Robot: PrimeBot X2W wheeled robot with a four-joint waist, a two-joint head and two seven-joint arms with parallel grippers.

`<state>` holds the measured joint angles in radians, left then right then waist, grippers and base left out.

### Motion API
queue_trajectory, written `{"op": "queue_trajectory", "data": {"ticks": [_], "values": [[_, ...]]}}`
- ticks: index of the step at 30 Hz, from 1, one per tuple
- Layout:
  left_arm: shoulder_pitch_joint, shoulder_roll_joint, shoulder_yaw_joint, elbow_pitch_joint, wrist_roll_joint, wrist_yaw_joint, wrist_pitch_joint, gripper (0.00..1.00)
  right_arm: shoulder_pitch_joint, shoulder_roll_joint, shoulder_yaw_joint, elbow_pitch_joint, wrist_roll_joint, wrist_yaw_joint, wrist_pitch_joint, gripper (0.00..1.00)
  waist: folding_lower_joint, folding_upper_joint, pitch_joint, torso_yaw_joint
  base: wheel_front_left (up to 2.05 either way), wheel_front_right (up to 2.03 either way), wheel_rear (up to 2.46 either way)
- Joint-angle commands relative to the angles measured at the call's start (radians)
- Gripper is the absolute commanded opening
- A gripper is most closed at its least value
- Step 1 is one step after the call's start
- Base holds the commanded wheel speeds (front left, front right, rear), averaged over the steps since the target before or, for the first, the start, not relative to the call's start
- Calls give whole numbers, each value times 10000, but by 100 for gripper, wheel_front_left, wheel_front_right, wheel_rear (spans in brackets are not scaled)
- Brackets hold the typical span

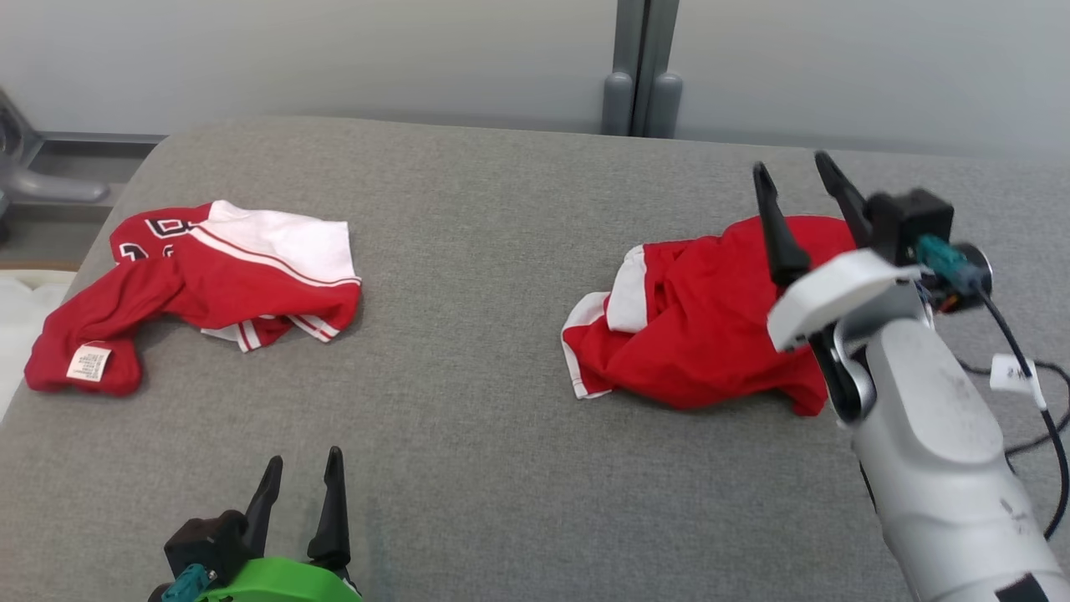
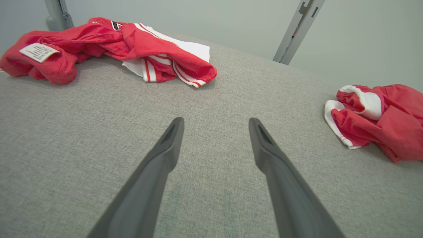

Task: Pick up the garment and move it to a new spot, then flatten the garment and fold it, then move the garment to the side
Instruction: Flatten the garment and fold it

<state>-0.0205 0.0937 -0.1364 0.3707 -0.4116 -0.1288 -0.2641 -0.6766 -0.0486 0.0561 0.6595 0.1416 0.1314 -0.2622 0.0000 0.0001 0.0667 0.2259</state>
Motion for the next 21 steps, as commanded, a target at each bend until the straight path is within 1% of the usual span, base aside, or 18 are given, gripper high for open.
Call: {"op": "queue_trajectory", "data": {"ticks": [1, 5, 9, 13, 17, 21], "values": [[129, 38, 90, -42, 145, -26, -7, 100, 665, -37, -268, -228, -196, -14, -40, 100, 0, -1, -120, -314, 0, 0, 0], [313, 0, 255, -111, 280, -26, -5, 100, 2195, -38, -1041, -766, -355, -14, -41, 100, 0, -1, -262, -764, 0, 0, 0], [429, -60, 425, -166, 402, -26, -5, 100, 3436, -40, -1303, -957, -366, -14, -41, 100, 0, -1, -359, -1183, 0, 0, 0], [594, -125, 543, -223, 540, -26, -5, 100, 4402, -31, -1273, -965, -394, -14, -41, 100, 0, -1, -374, -1476, 0, 0, 0], [692, -196, 535, -258, 607, -26, -5, 100, 4892, -35, -1293, -873, -132, -14, -41, 100, 0, -1, -352, -1603, 0, 0, 0], [714, -250, 501, -244, 600, -26, -5, 100, 4946, -38, -1244, -858, -113, -14, -41, 100, 0, -1, -343, -1628, 0, 0, 0]]}}
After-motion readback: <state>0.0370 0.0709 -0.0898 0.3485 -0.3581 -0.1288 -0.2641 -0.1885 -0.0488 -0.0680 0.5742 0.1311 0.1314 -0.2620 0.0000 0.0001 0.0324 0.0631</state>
